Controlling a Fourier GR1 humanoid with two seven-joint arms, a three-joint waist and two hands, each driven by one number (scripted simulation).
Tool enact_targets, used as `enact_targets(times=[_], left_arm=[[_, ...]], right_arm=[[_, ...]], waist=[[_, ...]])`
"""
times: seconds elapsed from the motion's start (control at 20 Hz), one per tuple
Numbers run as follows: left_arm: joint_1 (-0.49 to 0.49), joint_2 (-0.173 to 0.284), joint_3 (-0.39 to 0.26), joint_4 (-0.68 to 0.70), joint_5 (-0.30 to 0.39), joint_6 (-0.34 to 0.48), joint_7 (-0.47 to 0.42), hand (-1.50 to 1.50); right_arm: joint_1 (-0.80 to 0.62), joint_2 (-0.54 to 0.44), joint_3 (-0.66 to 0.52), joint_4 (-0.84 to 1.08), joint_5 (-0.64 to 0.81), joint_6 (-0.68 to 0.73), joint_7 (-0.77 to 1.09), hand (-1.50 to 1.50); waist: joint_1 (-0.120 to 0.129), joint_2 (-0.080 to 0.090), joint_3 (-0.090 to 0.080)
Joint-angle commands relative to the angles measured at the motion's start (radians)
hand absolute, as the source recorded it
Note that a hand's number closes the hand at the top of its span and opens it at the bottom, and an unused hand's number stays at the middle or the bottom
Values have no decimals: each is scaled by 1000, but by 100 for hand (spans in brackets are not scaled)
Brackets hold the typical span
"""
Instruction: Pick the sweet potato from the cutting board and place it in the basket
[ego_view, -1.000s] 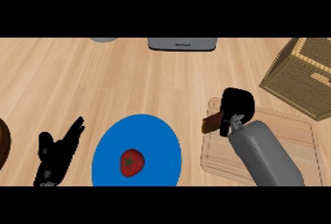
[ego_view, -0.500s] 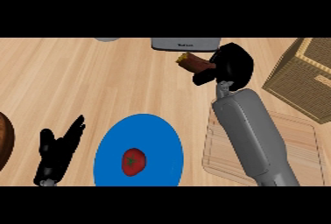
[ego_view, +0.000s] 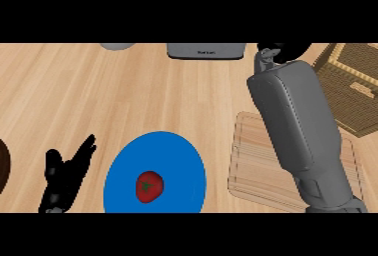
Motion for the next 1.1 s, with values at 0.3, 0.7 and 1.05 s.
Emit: enact_targets(times=[0.3,0.7,1.05], left_arm=[[41,0,13,56,0,-19,11,0],[-5,-30,7,47,-31,9,36,0],[55,-31,18,35,-20,-17,10,0]], right_arm=[[-211,-136,-186,77,57,13,105,150],[-172,-251,-281,164,-6,29,-7,150],[-158,-347,-333,304,-49,-3,-111,150]], waist=[[-12,4,-9],[-19,4,-8],[-7,7,-8]])
